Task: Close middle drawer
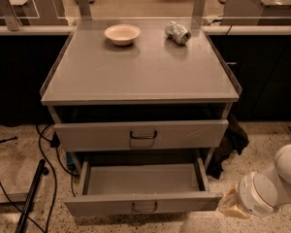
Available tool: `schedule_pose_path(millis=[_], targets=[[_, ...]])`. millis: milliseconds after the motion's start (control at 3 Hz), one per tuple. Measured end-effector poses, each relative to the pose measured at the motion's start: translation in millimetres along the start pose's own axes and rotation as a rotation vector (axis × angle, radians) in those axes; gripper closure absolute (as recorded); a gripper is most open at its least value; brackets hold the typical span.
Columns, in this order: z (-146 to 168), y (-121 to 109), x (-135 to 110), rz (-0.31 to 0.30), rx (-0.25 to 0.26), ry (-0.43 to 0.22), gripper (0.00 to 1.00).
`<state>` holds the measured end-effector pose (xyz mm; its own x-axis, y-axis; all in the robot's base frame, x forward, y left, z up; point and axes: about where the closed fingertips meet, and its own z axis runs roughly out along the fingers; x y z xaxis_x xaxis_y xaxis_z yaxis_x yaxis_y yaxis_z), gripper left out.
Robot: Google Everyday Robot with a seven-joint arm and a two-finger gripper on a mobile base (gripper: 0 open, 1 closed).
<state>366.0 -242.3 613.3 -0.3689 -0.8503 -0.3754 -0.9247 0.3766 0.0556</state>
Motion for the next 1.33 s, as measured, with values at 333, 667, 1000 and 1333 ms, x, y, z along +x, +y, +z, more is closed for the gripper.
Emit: schedule_pose_path(millis=[333, 667, 1000, 1333], targets=[[7.0, -4.1, 8.6, -0.009, 0.02, -0.011, 1.0], [31.9, -7.7, 16.8, -0.039, 0.05, -0.065, 1.0], [65.1, -10.9, 15.5, -0.088, 0.078, -0.118, 1.0], [100.8, -15.1, 5.9, -0.147, 0.088, -0.164, 1.0]])
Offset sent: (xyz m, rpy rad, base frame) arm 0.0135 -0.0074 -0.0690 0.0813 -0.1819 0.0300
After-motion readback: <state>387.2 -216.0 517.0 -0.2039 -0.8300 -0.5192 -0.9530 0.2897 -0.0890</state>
